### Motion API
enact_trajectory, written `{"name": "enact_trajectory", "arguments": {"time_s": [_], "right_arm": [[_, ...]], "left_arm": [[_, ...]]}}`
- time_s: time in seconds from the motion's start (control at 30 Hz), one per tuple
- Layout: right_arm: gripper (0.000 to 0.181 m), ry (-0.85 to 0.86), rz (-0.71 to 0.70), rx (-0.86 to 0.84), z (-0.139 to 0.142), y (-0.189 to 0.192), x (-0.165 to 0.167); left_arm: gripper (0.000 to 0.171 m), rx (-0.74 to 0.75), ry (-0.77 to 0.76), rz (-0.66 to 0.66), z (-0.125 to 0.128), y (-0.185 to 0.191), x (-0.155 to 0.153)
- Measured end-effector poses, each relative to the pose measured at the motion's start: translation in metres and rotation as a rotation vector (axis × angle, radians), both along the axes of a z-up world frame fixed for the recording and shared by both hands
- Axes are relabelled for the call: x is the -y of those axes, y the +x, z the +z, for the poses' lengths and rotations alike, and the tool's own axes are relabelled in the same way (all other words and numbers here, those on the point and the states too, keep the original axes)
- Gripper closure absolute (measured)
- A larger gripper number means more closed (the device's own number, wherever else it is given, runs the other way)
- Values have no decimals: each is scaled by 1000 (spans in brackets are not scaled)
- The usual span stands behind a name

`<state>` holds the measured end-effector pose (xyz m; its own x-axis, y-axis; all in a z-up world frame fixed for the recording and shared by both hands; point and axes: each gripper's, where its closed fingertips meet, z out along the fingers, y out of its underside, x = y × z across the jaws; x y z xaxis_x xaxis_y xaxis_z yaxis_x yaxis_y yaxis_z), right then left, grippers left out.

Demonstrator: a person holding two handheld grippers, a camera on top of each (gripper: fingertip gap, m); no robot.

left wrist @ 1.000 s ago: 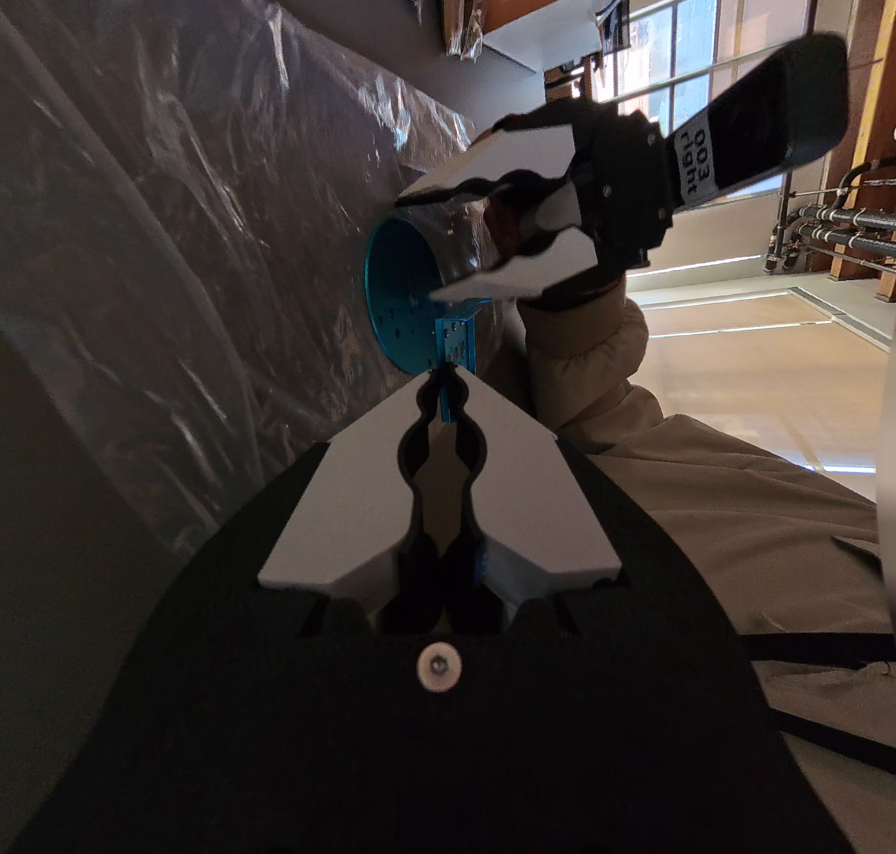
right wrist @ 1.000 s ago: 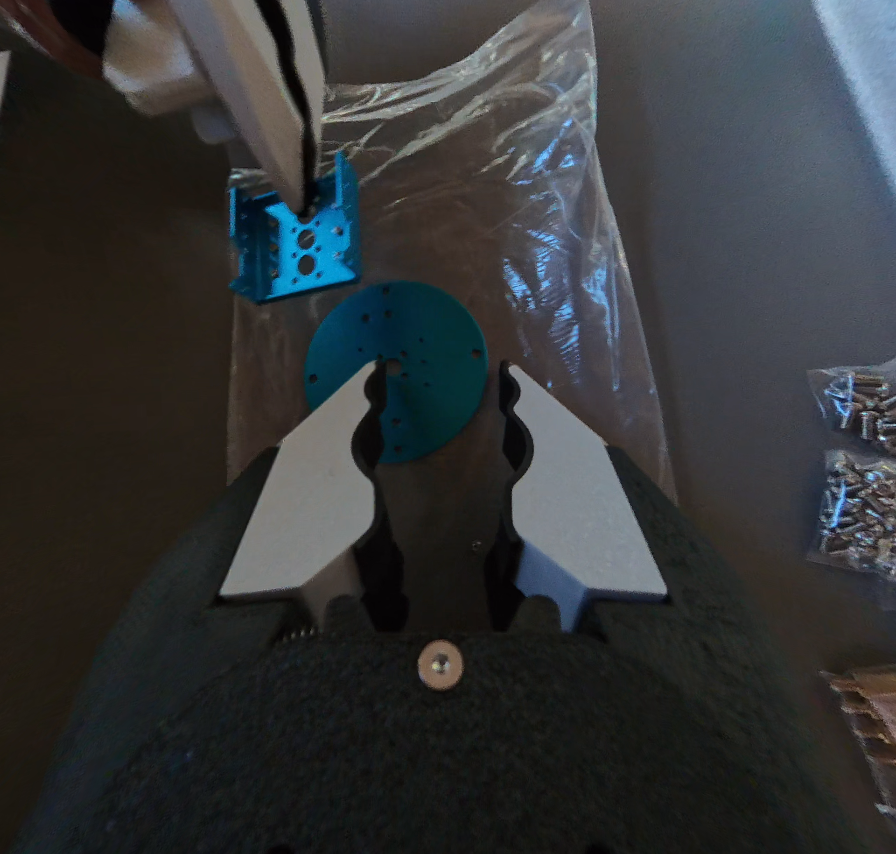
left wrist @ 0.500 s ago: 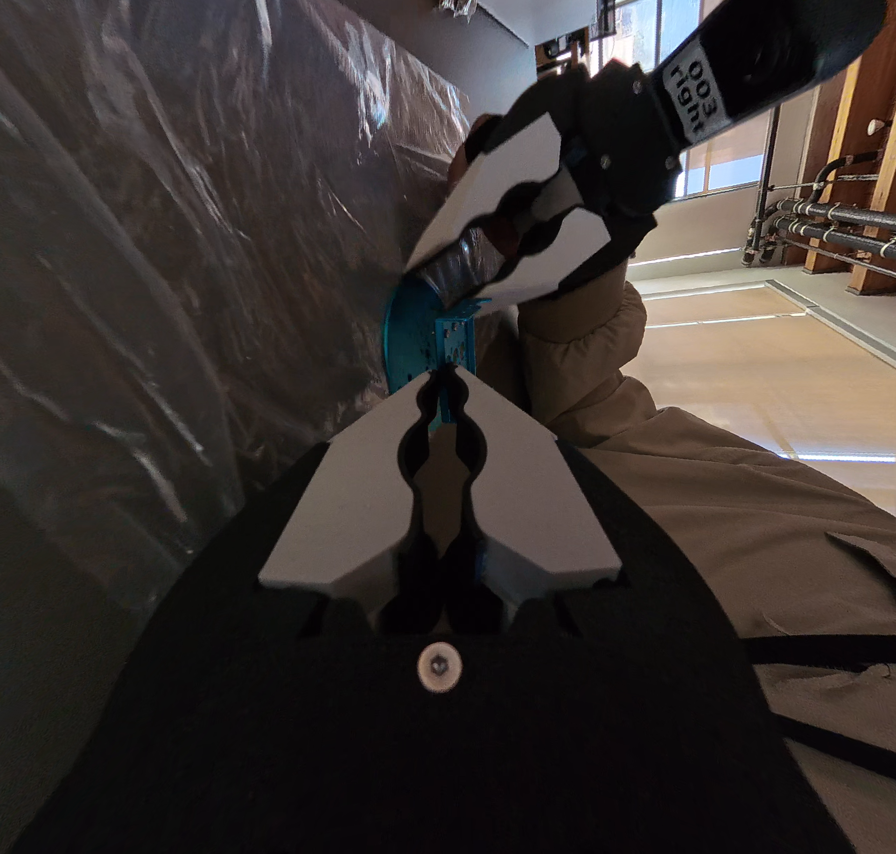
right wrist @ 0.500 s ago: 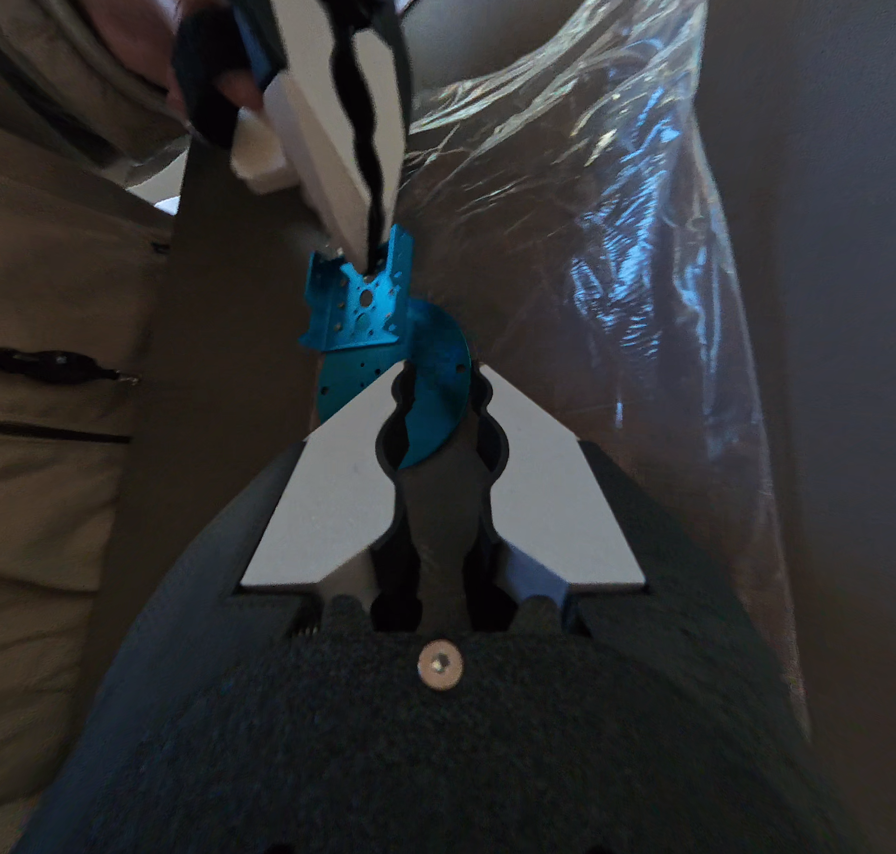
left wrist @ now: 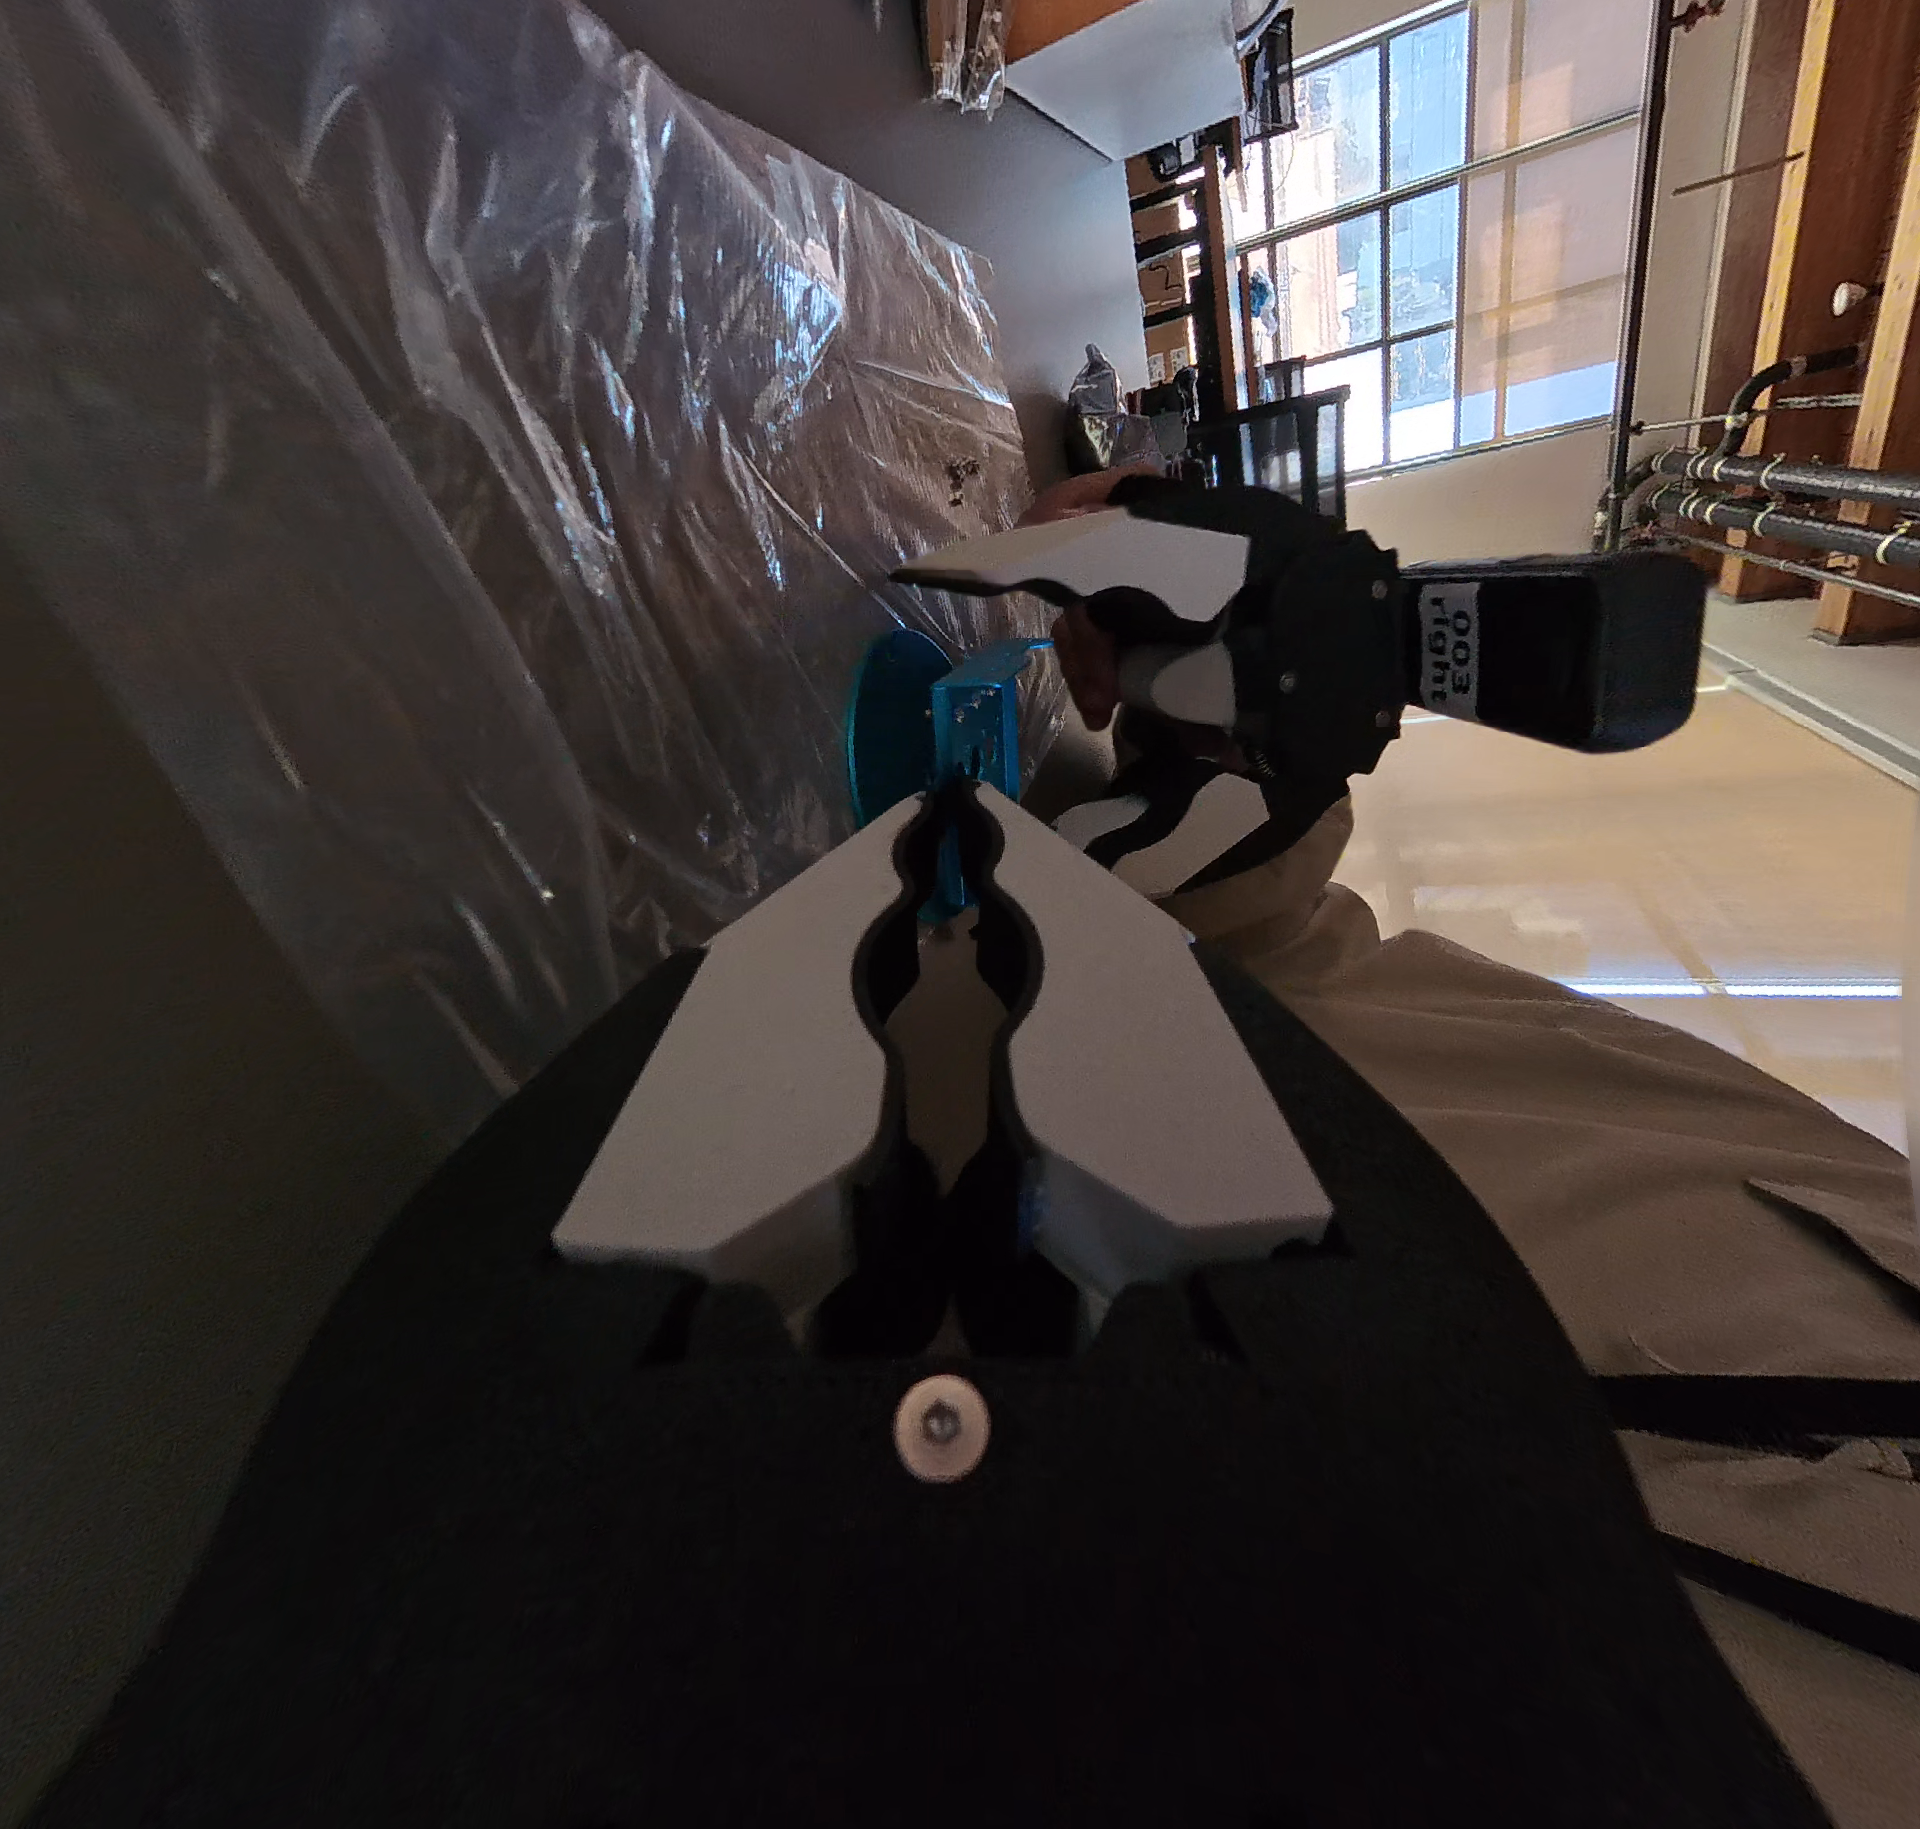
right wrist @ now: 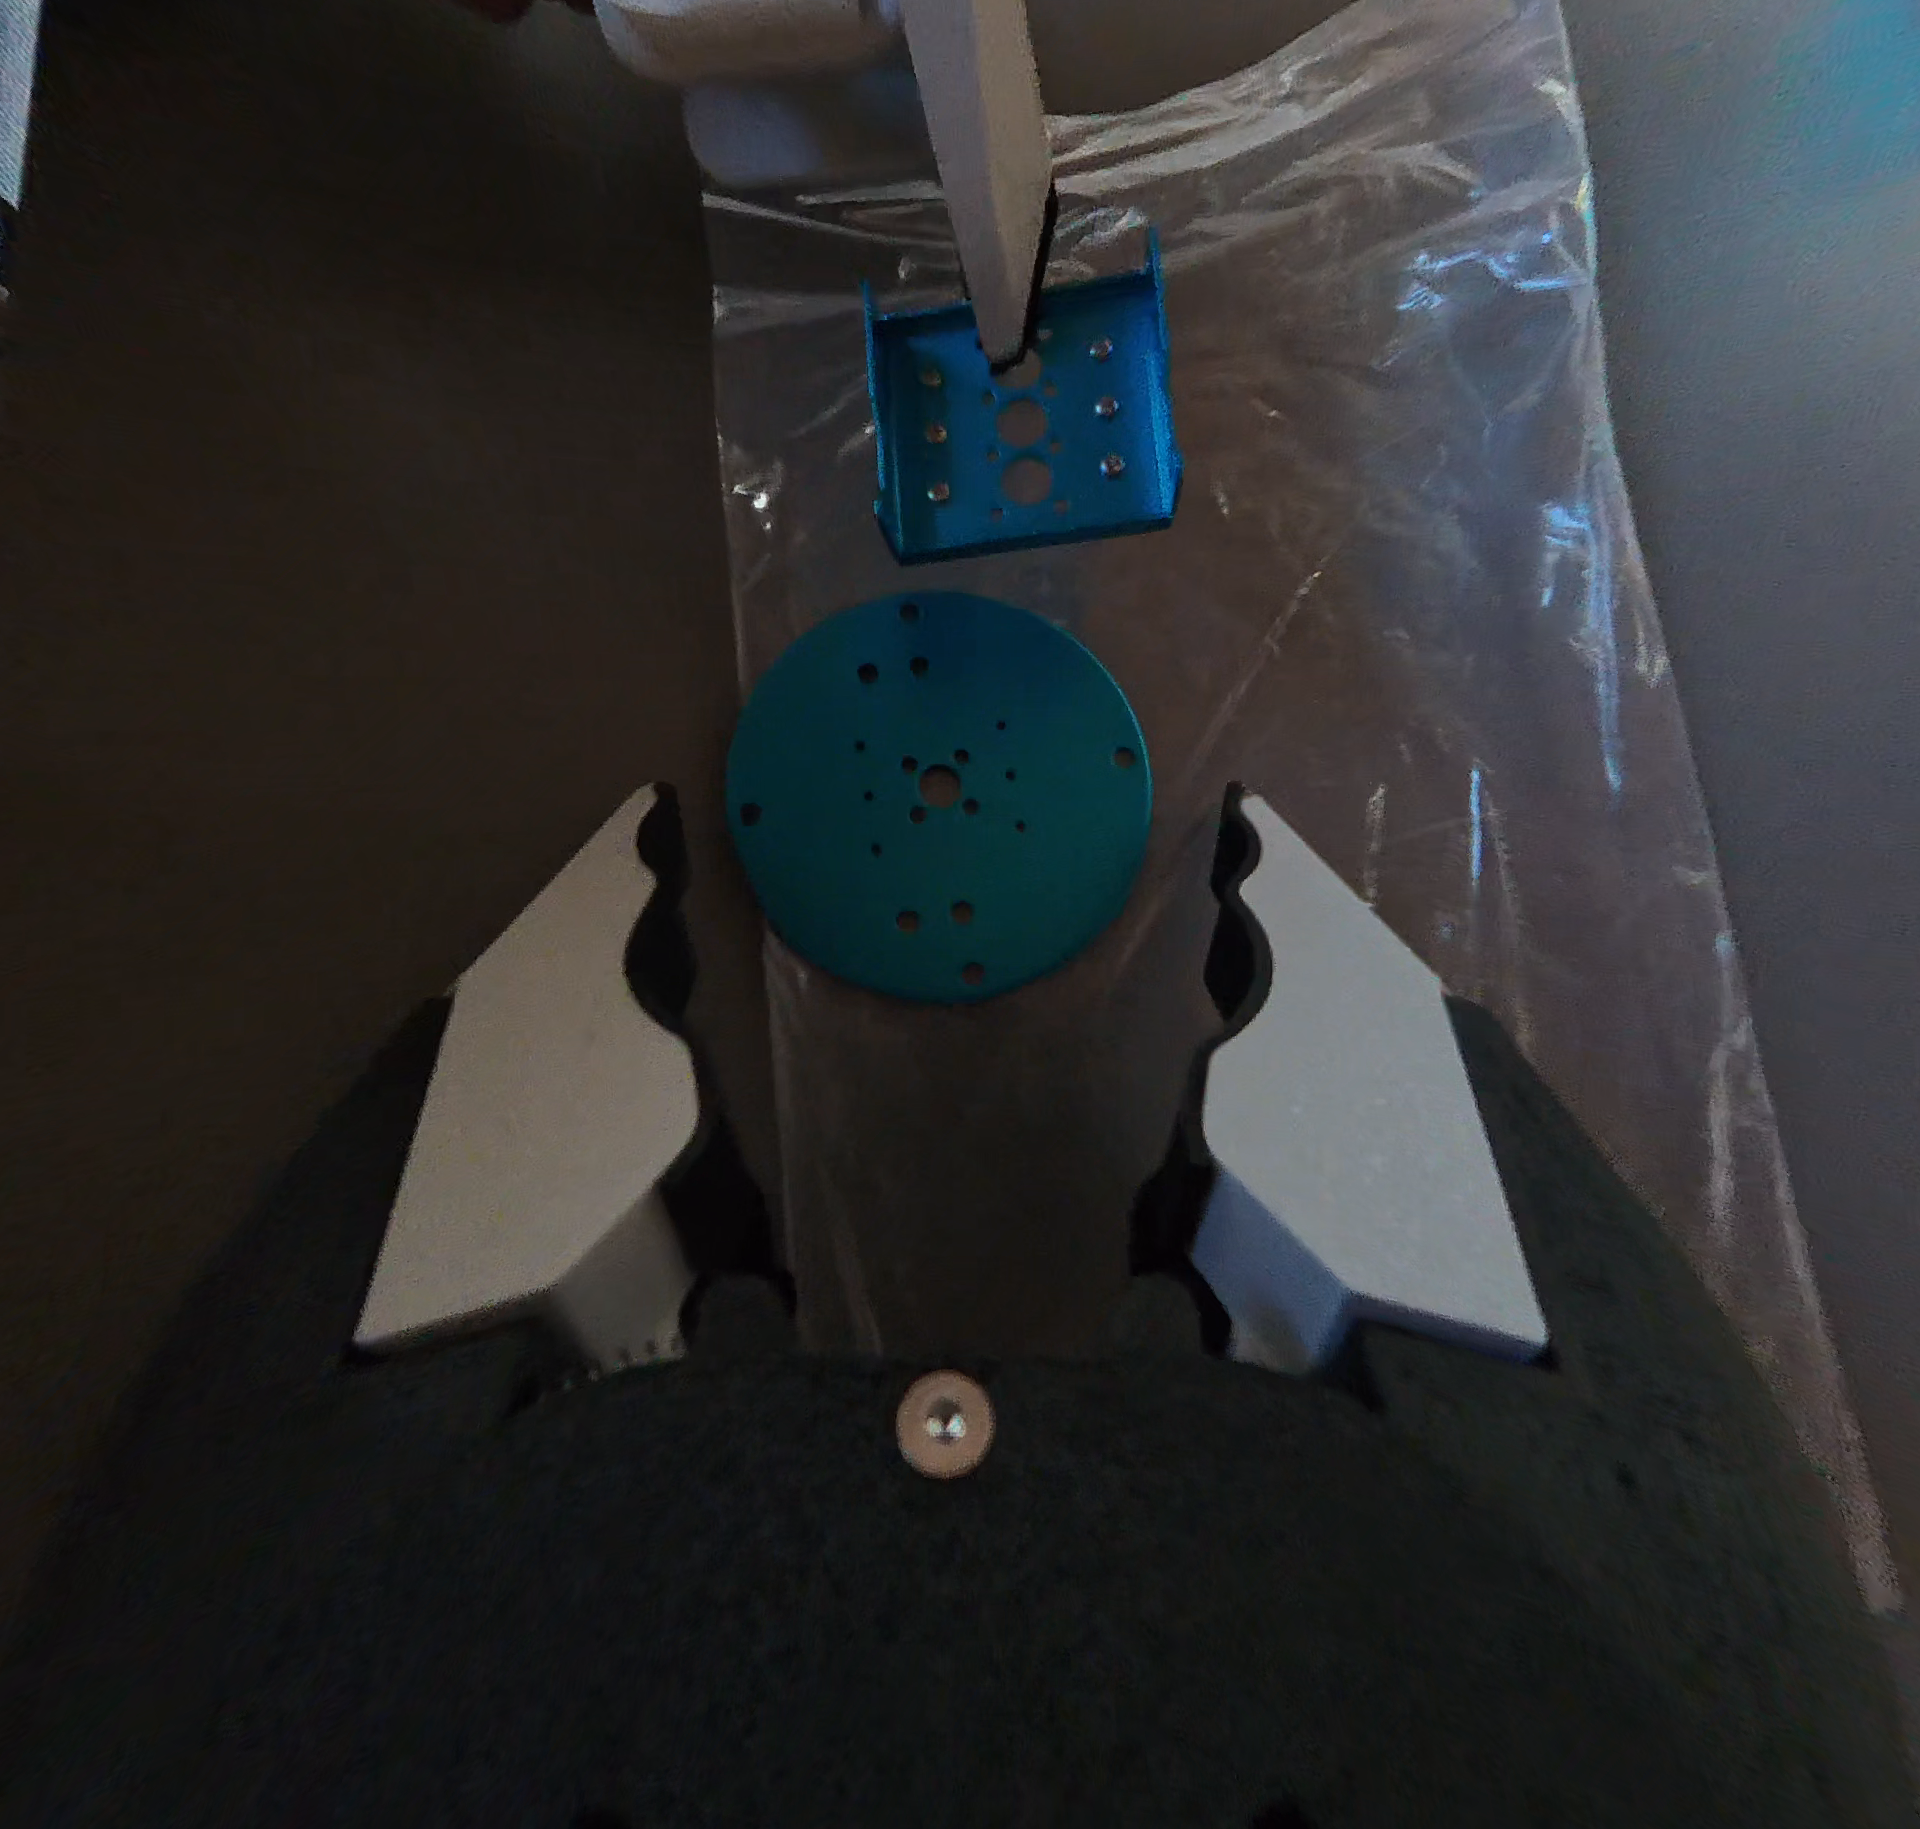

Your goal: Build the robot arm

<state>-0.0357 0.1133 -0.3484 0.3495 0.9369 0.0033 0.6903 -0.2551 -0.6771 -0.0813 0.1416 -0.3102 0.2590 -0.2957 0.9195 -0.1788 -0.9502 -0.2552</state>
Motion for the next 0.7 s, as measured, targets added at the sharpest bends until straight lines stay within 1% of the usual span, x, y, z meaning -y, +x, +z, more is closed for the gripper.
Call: {"name": "enact_trajectory", "arguments": {"time_s": [0.03,0.07,0.17,0.27,0.47,0.6,0.7], "right_arm": [[80,-12,-8,-3,-3,-1,0],[84,1,-17,-7,-2,-2,-2],[87,18,-17,-17,-3,-1,-2],[101,37,2,-35,-1,-2,1],[102,80,2,-31,1,-4,2],[101,76,17,-26,1,-4,3],[101,125,32,-11,3,-4,2]], "left_arm": [[170,0,4,-6,0,2,1],[170,1,7,-13,0,3,2],[170,10,2,-22,1,7,7],[170,12,-5,-30,2,10,12],[170,-11,-3,-14,1,13,13],[170,-21,-1,10,-1,11,10],[170,-17,-11,13,-3,11,14]]}}
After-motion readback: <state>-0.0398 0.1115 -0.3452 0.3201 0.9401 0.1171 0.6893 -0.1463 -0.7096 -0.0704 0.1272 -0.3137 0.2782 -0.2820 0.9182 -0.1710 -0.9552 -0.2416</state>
